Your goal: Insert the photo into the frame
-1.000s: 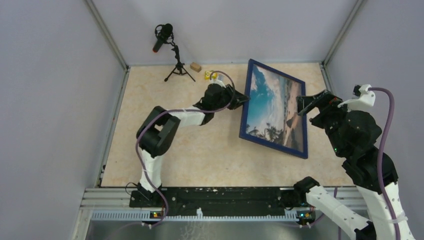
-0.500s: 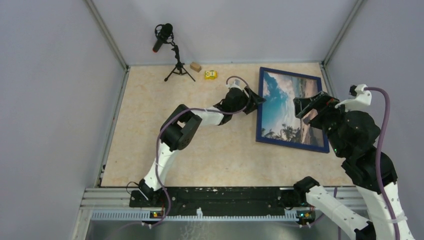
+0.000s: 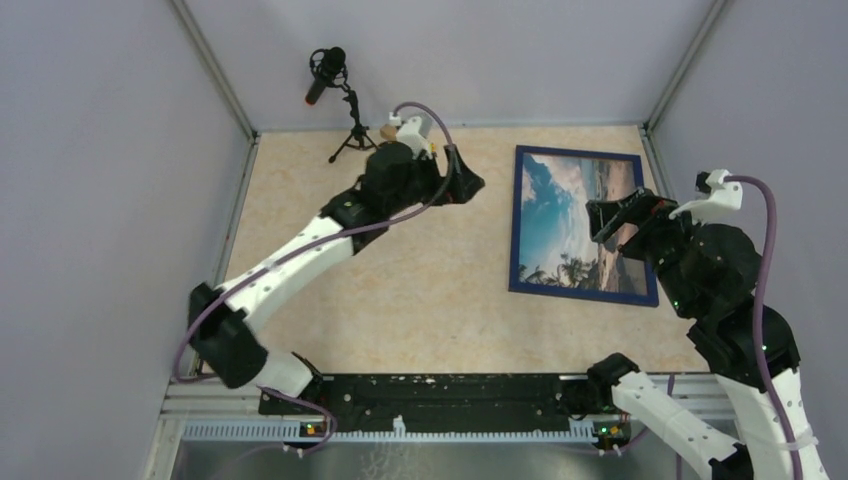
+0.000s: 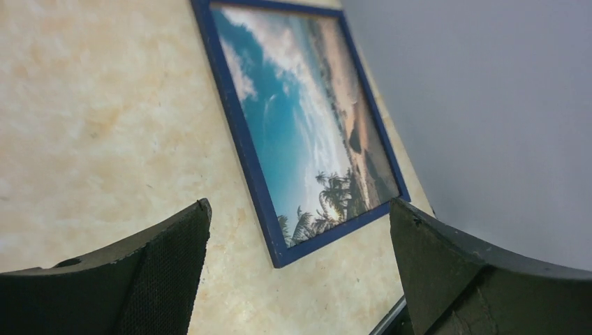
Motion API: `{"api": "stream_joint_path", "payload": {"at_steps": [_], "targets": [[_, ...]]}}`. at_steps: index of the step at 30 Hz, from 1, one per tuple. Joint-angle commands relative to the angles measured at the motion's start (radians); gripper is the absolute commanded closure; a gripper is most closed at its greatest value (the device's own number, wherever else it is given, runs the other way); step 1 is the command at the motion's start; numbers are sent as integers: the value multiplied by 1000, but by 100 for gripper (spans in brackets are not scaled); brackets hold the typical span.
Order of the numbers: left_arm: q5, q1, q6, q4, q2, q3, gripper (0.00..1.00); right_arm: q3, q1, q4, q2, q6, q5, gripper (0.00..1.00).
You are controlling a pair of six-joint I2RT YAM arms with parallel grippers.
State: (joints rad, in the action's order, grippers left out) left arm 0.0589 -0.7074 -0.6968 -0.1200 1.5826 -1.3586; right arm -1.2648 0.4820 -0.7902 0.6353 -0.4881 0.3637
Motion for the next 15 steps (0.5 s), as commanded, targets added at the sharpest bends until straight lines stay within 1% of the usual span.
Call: {"api": "stream_joint_path", "payload": {"at_steps": [1,6,8,11,15], "targets": [[-3,-4,268,-126,-284,62,2,-60,-1,9,-14,50,0,1],[-49,-4,396,-184,-526,45,2,-58,-1,59,-37,70,-14,1],[-105,-4,435,-199,-598,28,1,-58,0,69,-44,71,-18,1],[-144,-4,487,-196,-684,18,1,-54,-1,78,-57,66,-17,1],[-172,-4,519,-198,-753,5,1,-41,-1,95,-65,64,-14,1]]}}
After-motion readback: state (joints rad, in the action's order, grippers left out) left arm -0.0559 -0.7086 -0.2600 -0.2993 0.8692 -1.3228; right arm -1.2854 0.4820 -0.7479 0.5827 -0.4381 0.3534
